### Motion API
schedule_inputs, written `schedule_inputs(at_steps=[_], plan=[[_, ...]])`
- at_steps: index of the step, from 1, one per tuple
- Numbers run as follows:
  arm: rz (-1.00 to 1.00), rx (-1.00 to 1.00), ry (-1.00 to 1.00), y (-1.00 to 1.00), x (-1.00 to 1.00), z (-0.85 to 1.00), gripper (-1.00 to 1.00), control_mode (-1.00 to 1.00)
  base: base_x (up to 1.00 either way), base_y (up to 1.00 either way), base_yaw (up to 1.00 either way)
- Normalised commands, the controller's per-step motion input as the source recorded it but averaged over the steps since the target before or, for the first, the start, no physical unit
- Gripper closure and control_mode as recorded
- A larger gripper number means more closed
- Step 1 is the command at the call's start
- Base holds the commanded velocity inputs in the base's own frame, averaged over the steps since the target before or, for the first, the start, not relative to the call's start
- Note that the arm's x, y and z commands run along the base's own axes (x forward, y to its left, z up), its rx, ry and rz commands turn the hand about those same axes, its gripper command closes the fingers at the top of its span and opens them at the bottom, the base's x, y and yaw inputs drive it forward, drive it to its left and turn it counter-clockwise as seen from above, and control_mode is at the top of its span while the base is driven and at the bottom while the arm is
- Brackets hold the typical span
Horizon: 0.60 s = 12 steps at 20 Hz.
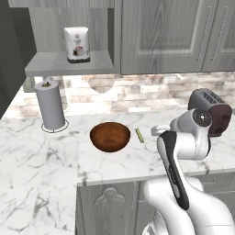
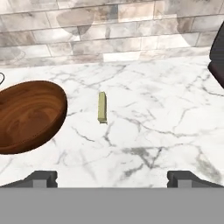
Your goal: Pick the egg and butter from the fridge and place them by the bowl for mixing.
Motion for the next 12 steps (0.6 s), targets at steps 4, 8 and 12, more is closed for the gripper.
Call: schedule_inputs(at_steps=[4,8,12], plan=[[-0.17,0.0,0.0,0.02,-0.48,0.14,-1.0,-1.0,0.0,0.0,0.0],[-0.1,-0.07,0.0,0.06,-0.46,0.14,-1.0,-1.0,0.0,0.0,0.0],[-0.06,-0.05,0.0,0.01,-0.41,0.07,-1.0,-1.0,0.0,0.0,0.0]])
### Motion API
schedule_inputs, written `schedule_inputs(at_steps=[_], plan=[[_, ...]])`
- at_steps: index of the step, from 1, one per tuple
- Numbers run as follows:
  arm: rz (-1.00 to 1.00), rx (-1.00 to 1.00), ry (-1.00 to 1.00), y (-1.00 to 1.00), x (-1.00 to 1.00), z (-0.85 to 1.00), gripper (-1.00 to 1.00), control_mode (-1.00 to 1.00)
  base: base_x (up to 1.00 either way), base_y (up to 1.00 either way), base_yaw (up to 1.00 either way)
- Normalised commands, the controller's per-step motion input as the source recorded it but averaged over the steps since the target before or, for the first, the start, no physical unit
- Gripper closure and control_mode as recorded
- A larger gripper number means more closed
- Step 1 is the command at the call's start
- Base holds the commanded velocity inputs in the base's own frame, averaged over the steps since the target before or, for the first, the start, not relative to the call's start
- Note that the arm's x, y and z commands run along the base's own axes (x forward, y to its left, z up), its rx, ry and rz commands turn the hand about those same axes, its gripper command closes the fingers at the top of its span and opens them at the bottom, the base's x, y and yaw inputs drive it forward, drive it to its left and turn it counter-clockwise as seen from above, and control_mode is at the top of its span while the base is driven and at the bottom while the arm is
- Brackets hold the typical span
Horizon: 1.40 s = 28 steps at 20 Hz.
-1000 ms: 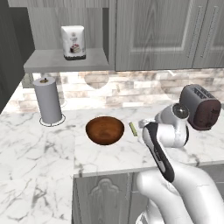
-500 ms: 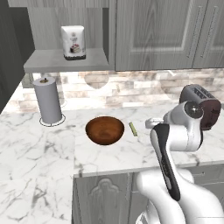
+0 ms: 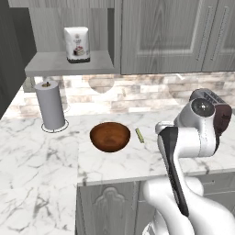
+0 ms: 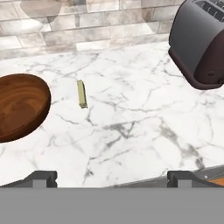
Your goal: Pick the egg and butter from the fridge and place them by the bowl for mixing.
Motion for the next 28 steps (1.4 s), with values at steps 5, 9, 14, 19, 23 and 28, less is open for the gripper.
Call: schedule_inputs(at_steps=[5,9,14,19,23,28], plan=[[0.0,0.0,-0.01,0.0,-0.07,0.0,-1.0,-1.0,0.0,0.0,0.0],[0.0,0.0,0.0,0.0,0.0,0.0,-1.0,1.0,-0.1,0.01,0.0],[0.0,0.0,0.0,0.0,0.0,0.0,-1.0,1.0,-0.53,-0.04,-0.11],[0.0,0.0,0.0,0.0,0.0,0.0,-1.0,1.0,-0.06,0.09,-0.9],[0.0,0.0,0.0,0.0,0.0,0.0,-1.0,1.0,0.0,0.1,-0.98],[0.0,0.0,0.0,0.0,0.0,0.0,-1.0,1.0,0.0,0.1,-0.98]])
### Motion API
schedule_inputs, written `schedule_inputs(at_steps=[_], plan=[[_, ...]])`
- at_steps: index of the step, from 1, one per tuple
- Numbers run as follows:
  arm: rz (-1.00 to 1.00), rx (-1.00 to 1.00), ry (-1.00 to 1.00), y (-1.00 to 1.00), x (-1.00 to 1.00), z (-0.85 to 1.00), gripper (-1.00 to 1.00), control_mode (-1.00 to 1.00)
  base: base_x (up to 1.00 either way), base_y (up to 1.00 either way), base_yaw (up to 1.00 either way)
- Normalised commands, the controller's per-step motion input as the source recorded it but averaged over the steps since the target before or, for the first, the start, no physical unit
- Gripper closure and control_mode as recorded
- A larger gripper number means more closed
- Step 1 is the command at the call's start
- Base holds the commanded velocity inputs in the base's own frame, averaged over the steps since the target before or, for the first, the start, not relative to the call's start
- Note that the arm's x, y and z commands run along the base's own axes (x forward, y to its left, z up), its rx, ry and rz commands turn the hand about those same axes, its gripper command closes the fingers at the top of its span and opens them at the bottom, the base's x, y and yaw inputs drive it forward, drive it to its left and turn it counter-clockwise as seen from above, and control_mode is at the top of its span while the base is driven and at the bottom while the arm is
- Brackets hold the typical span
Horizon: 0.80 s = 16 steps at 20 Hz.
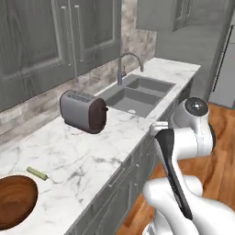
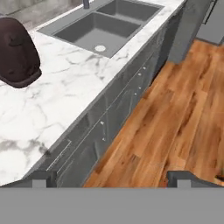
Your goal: Pick the egg and butter from the fridge and place them by the bowl for mixing.
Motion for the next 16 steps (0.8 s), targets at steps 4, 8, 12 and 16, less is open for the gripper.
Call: schedule_inputs(at_steps=[4,8,12,16], plan=[[0.0,0.0,0.0,0.0,0.0,0.0,-1.0,1.0,0.0,0.03,-0.98],[0.0,0.0,0.0,0.0,0.0,0.0,-1.0,1.0,0.09,0.0,-0.87],[0.0,0.0,0.0,0.0,0.0,0.0,-1.0,1.0,0.54,-0.04,-0.35],[0.0,0.0,0.0,0.0,0.0,0.0,-1.0,1.0,0.74,-0.01,-0.14]])
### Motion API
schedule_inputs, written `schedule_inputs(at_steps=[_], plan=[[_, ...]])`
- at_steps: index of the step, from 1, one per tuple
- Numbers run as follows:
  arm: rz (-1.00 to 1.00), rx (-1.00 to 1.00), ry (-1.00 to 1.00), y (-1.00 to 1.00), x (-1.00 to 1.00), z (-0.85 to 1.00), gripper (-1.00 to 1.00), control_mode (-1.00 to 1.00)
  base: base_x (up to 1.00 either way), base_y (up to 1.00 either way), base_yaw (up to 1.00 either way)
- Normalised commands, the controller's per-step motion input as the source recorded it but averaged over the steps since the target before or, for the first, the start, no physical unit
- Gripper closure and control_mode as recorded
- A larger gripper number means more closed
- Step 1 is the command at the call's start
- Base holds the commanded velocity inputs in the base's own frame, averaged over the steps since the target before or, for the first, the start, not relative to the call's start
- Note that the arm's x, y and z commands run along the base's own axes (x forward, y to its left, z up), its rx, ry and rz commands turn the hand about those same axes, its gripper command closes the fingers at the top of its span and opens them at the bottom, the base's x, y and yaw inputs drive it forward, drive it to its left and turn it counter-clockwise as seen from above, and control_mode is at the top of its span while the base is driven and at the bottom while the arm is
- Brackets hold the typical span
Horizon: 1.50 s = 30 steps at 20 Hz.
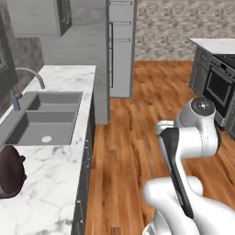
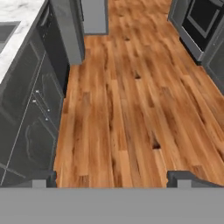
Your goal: Pick the egg and butter from the fridge and place them by the bowl for mixing.
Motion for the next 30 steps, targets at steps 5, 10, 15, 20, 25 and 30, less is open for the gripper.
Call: schedule_inputs(at_steps=[5,10,15,20,25,30], plan=[[0.0,0.0,0.0,0.0,0.0,0.0,-1.0,1.0,0.82,-0.01,-0.08],[0.0,0.0,0.0,0.0,0.0,0.0,-1.0,1.0,0.83,-0.05,-0.06],[0.0,0.0,0.0,0.0,0.0,0.0,-1.0,1.0,0.86,-0.08,-0.02],[0.0,0.0,0.0,0.0,0.0,0.0,-1.0,1.0,0.87,-0.17,0.0],[0.0,0.0,0.0,0.0,0.0,0.0,-1.0,1.0,0.89,-0.2,0.01],[0.0,0.0,0.0,0.0,0.0,0.0,-1.0,1.0,0.89,-0.19,0.0]])
